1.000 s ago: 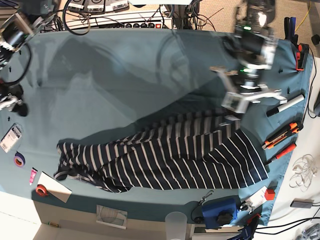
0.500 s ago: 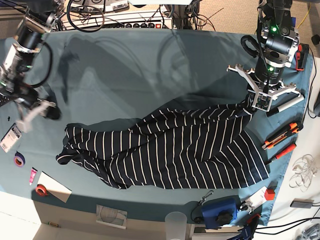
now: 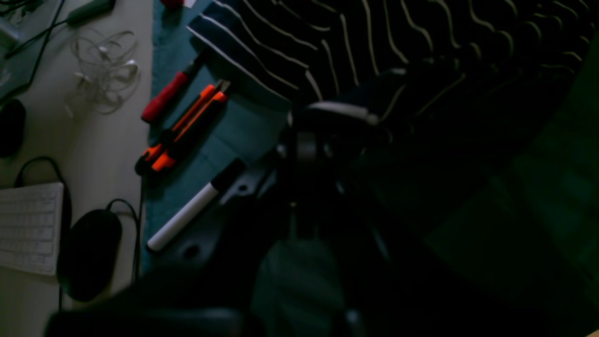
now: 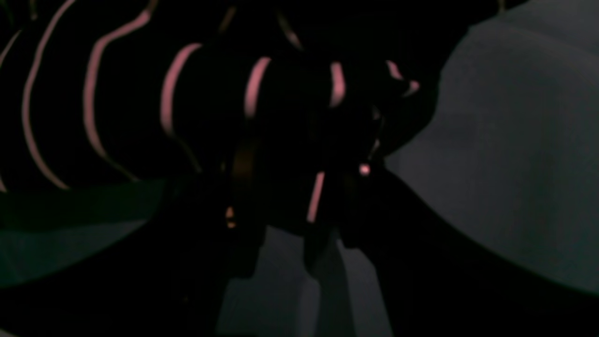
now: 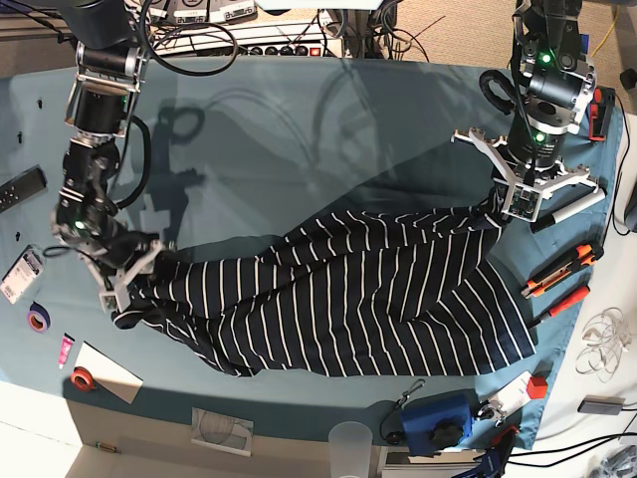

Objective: Layout the t-shirt on the table in an organized manner, then fold the t-shirt properly
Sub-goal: 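Grasp the shirt corner with the right gripper and drag it outward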

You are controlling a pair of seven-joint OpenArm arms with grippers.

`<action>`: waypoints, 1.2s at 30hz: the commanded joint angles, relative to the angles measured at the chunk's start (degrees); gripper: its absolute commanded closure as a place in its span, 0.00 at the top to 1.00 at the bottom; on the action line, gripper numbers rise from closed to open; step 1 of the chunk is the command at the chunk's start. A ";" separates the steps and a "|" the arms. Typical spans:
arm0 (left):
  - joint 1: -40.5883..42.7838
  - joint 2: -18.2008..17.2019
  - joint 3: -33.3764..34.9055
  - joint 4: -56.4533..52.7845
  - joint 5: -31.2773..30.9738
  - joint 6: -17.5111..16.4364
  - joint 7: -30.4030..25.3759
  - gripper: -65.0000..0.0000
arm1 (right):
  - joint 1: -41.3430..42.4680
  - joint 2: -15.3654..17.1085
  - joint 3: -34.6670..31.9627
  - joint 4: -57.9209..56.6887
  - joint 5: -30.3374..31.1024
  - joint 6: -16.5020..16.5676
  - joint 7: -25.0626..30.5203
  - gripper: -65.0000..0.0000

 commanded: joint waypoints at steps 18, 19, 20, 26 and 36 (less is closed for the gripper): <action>-0.13 -0.31 -0.33 1.07 0.04 0.24 -1.46 0.00 | 9.35 0.50 -4.66 3.72 4.00 -6.82 9.16 0.00; -0.13 -0.31 -0.33 1.07 0.04 0.22 -1.46 0.00 | 10.86 0.50 -4.24 4.31 4.11 -6.73 8.94 0.00; -0.13 -0.31 -0.31 1.07 0.02 0.22 -1.46 0.00 | 12.41 0.52 -3.76 4.42 4.09 -6.60 8.98 0.00; -0.15 -0.31 -0.33 1.07 0.02 0.22 -1.51 0.00 | 20.04 0.50 -2.93 1.36 1.25 -6.71 10.56 0.00; -0.11 -0.28 -0.33 1.07 0.02 0.24 -1.49 0.00 | 23.82 0.85 -2.86 -10.29 1.77 -2.45 -0.46 0.00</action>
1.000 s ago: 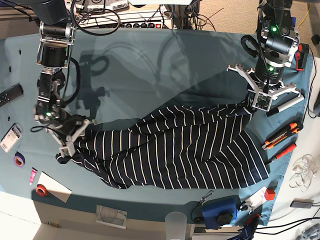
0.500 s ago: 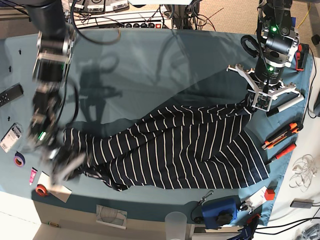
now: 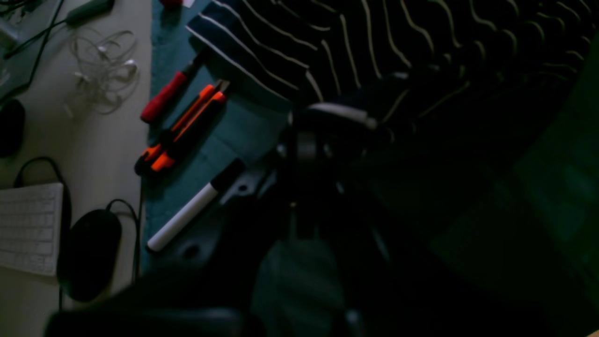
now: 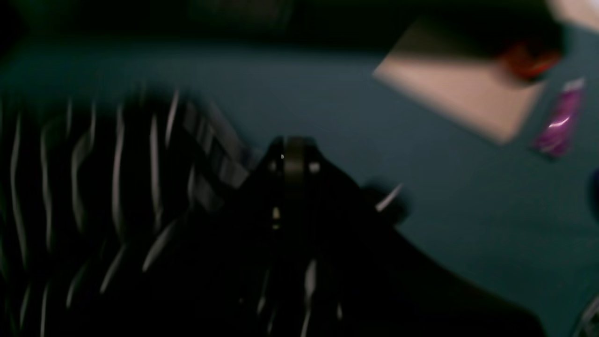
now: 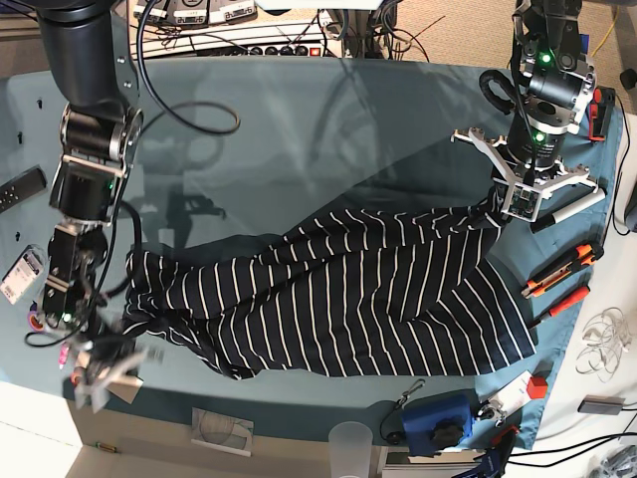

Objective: Layout the t-shirt on the table in an organized manner, then fold the t-shirt properly
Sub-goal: 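Grasp the shirt corner with the right gripper and drag it outward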

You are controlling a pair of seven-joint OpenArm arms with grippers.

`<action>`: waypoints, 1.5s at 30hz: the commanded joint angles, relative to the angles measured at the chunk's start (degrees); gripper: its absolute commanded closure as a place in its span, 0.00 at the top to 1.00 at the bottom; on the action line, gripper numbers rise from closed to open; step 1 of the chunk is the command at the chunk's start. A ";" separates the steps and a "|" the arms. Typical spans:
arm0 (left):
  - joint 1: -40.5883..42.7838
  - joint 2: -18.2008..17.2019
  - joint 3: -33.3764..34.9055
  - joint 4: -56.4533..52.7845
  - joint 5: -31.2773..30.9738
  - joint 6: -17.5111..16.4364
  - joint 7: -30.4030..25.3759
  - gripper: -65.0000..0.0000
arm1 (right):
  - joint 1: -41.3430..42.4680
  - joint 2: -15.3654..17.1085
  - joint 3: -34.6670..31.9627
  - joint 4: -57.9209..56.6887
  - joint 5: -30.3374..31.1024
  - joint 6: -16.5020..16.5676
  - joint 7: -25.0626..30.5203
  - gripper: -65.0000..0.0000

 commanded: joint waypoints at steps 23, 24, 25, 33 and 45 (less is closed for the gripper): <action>0.02 0.04 -0.31 1.07 0.00 0.24 -1.46 0.00 | -16.52 9.64 9.25 9.01 17.25 8.76 -13.53 0.36; 0.02 0.15 -0.33 1.07 0.00 0.24 -1.46 0.00 | -17.68 9.64 9.22 9.01 16.41 8.68 -12.68 0.36; 0.04 0.33 -0.33 1.07 0.00 0.24 -1.46 0.00 | -18.62 9.49 9.20 9.01 15.82 8.59 -11.80 0.36; 0.04 0.35 -0.31 1.07 -0.63 0.22 -1.46 0.00 | -21.05 3.58 9.16 8.90 3.30 3.63 -3.17 0.36; 0.04 0.33 -0.31 1.07 -0.63 0.22 -1.46 0.00 | -20.92 -2.25 9.05 8.90 -4.92 -1.31 4.17 0.18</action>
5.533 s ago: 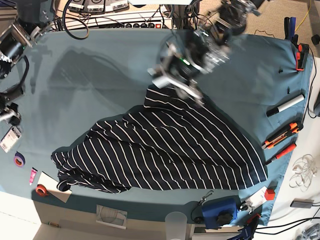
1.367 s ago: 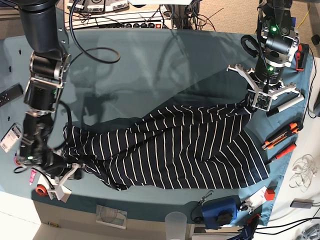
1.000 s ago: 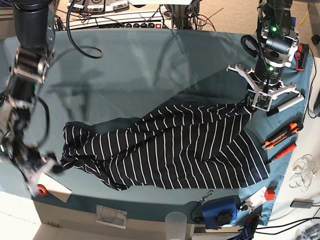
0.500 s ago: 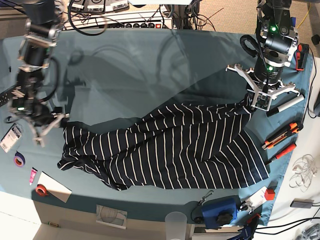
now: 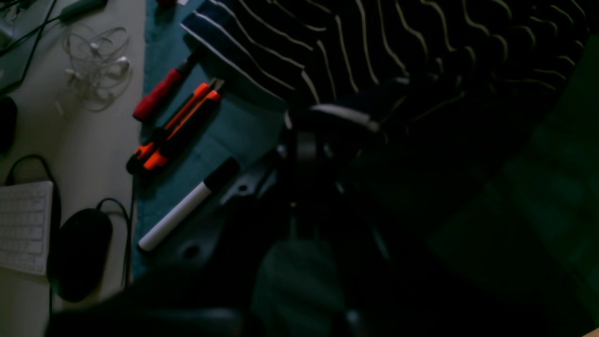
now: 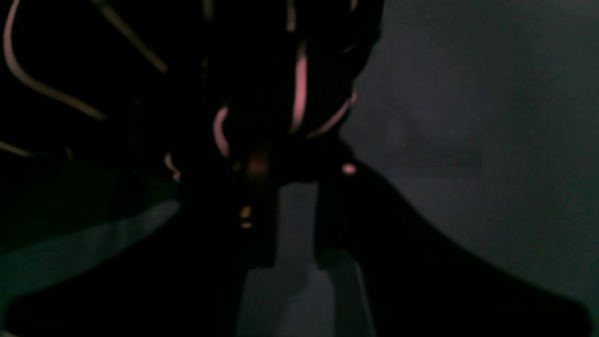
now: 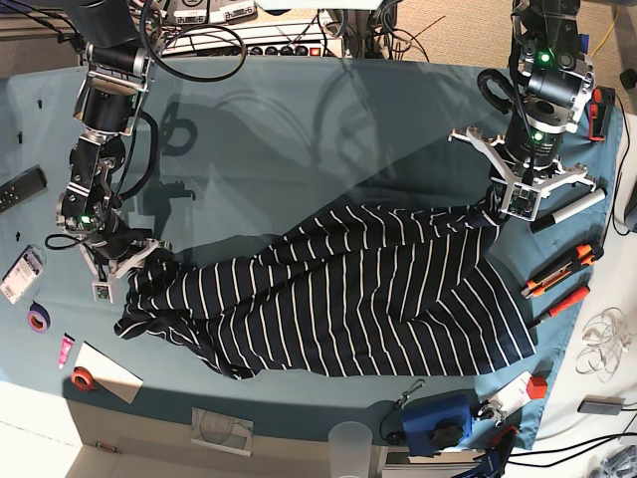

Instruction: Layout the t-shirt on the table in an organized manner, then fold the t-shirt properly

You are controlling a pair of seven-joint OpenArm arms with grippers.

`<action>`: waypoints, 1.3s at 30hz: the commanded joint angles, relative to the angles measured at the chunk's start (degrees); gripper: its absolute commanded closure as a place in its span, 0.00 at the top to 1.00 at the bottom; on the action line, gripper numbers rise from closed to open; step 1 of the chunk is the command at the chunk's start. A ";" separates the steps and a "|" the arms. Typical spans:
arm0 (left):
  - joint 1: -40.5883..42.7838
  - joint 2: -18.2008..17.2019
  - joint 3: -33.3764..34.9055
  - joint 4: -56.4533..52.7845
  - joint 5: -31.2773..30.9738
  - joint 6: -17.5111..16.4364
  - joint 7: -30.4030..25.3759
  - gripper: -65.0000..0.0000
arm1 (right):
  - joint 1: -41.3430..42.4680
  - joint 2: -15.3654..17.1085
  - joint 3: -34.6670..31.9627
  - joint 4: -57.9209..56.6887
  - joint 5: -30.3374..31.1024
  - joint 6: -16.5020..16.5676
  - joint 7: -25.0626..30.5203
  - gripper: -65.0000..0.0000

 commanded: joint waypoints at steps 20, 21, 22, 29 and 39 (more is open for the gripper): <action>-0.11 -0.28 -0.33 1.07 0.07 0.22 -1.46 0.00 | 4.76 3.52 3.17 14.95 20.63 11.93 -0.42 0.00; -0.11 -0.28 -0.31 1.07 0.07 0.22 -1.44 0.00 | 4.76 3.52 4.61 16.22 22.10 12.87 -1.29 0.00; -0.11 -0.28 -0.33 1.07 0.07 0.22 -1.44 0.00 | 4.76 3.52 6.25 17.25 24.13 13.86 -2.67 0.00; -0.13 -0.28 -0.31 1.07 0.04 0.24 -1.49 0.00 | 4.61 3.52 14.86 18.49 26.84 13.75 -15.23 0.00; -0.11 -0.31 -0.33 1.07 -1.25 0.24 -1.44 0.00 | 1.22 4.92 14.99 18.10 22.10 13.66 -23.47 0.36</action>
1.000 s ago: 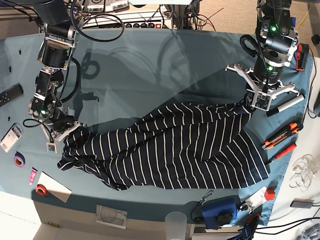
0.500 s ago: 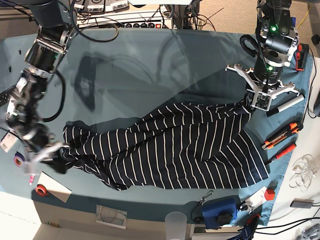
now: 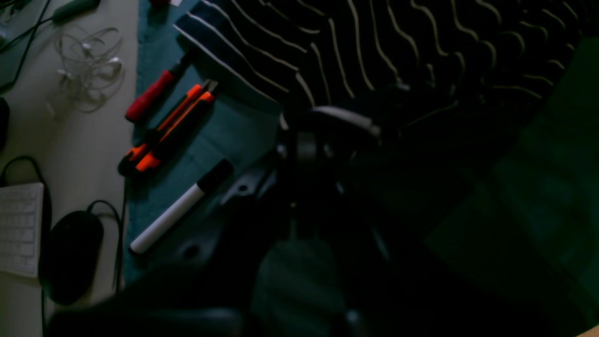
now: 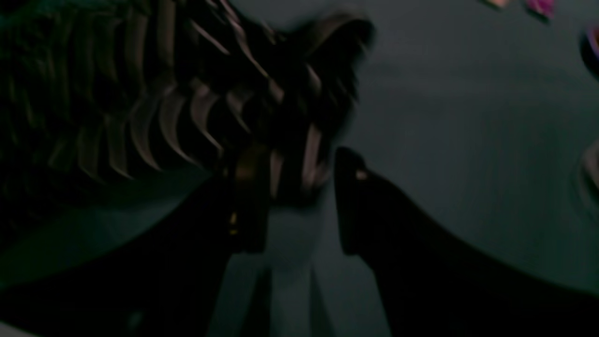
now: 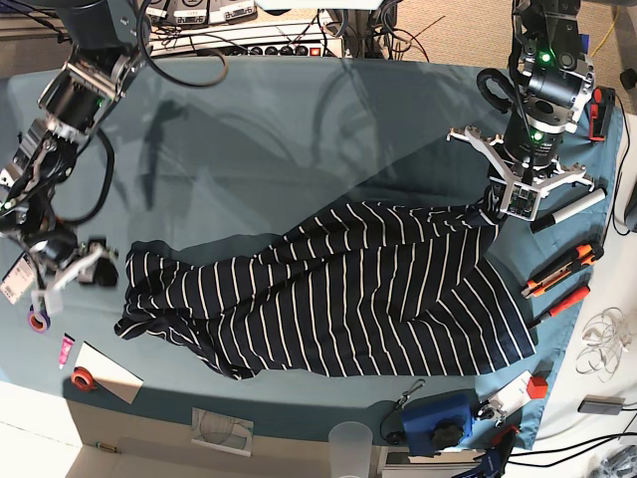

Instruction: Layout the t-shirt on the table in an organized manner, then fold the t-shirt properly

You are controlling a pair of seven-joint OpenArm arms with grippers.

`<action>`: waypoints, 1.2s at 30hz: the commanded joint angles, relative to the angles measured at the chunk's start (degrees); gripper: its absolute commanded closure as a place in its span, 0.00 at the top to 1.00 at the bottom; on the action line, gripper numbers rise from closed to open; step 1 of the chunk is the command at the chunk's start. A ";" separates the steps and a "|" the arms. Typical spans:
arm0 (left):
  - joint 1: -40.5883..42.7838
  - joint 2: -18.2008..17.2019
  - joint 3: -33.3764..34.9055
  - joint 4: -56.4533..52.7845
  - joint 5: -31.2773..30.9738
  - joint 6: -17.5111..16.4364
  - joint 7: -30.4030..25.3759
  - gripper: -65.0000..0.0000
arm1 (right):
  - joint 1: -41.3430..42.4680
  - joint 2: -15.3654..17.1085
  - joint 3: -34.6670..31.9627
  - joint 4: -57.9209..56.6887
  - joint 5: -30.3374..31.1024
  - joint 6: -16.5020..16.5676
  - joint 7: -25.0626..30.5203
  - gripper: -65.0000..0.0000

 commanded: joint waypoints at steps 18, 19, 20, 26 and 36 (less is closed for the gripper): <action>-0.13 -0.31 -0.31 1.07 0.04 0.24 -1.86 0.00 | 4.83 -2.67 0.04 -26.97 -3.93 2.27 20.02 0.36; -0.15 -0.31 -0.33 1.07 0.07 0.24 -1.88 0.00 | 5.05 -2.99 0.00 -26.97 -4.11 2.25 19.98 0.36; -0.15 -0.31 -0.31 1.07 0.07 0.24 -1.88 0.00 | 5.31 -3.19 -0.28 -26.97 -4.39 2.19 19.96 0.36; -0.15 -0.31 -0.31 1.07 0.04 0.22 -1.88 0.00 | 8.17 -3.45 -6.62 -26.97 -9.07 -3.43 22.71 0.36; -0.15 -0.31 -0.33 1.07 0.04 0.22 -1.88 0.00 | 13.90 -3.48 -26.56 -27.10 -19.19 -17.38 22.56 0.35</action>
